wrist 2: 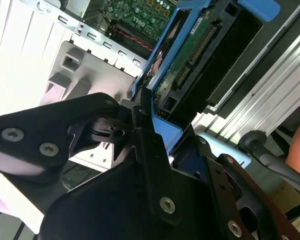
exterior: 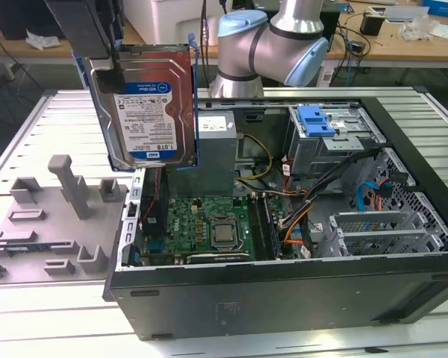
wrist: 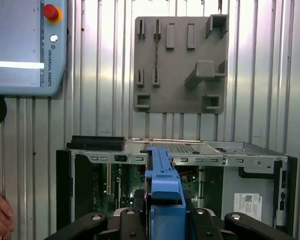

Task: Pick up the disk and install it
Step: 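Pick up the disk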

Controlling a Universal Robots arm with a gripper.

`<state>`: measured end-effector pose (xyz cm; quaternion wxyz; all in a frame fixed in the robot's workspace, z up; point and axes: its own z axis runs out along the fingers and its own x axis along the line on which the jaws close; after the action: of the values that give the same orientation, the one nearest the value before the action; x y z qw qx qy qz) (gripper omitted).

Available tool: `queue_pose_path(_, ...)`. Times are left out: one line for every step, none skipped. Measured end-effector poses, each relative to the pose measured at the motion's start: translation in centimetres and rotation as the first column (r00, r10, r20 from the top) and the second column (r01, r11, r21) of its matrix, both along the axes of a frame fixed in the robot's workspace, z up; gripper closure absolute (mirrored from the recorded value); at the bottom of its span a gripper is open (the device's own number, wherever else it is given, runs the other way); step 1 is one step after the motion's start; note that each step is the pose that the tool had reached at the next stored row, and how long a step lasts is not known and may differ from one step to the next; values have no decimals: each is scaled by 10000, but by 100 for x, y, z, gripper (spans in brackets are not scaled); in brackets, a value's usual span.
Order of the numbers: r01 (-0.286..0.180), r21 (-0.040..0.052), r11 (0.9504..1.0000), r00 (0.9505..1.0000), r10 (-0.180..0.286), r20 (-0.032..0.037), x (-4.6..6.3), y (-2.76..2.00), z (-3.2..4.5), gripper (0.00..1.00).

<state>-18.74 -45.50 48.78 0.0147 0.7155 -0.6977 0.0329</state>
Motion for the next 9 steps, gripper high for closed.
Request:
queue_pose_path(-3, 1, 10000, 10000, 3, 1, 37, -6, 0, 64)
queue_pose_path(-2, 0, 10000, 10000, 2, 0, 52, -12, 0, 64)
queue_pose_path(-5, 0, 10000, 10000, 5, 0, 81, -23, 1, 64)
queue_pose_path(-6, 1, 10000, 10000, 6, 0, 110, -36, 1, 64)
queue_pose_path(-7, 0, 10000, 10000, 7, 0, 138, -47, 1, 64)
queue_pose_path(-9, 1, 10000, 10000, 9, 0, 160, -57, 2, 64)
queue_pose_path(-12, 0, 10000, 10000, 12, 0, 191, -72, 2, 64)
queue_pose_path(-11, 0, 10000, 10000, 11, 0, 213, -85, 3, 64)
queue_pose_path(-13, 0, 10000, 10000, 13, 0, 242, -106, 3, 64)
